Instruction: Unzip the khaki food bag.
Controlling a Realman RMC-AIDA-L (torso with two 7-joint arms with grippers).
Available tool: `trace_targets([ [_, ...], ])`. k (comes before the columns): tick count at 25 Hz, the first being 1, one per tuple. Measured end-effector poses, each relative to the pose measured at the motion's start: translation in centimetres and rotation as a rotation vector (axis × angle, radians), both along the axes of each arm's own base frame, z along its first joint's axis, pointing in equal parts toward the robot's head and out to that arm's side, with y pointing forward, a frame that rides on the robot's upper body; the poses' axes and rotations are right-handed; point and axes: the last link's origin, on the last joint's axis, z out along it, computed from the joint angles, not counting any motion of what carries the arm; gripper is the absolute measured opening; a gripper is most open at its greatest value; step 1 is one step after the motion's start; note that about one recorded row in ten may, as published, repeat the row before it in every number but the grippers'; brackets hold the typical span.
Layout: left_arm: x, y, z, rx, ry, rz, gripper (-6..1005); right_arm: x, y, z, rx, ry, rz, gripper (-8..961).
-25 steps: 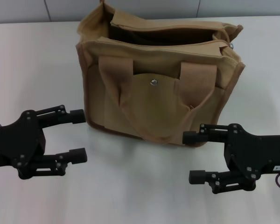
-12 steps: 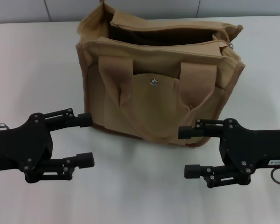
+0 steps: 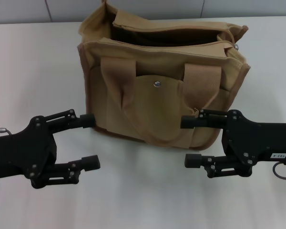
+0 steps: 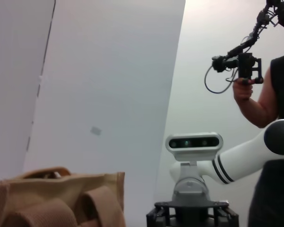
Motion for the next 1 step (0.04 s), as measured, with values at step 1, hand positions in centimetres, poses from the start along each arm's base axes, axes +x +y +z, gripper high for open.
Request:
trace_targets([
  [1,0.0,-0.04,-0.06,0.012,-0.005,0.0,810,-0.01,0.02,0.01,0.002,0.001,0.001,785],
])
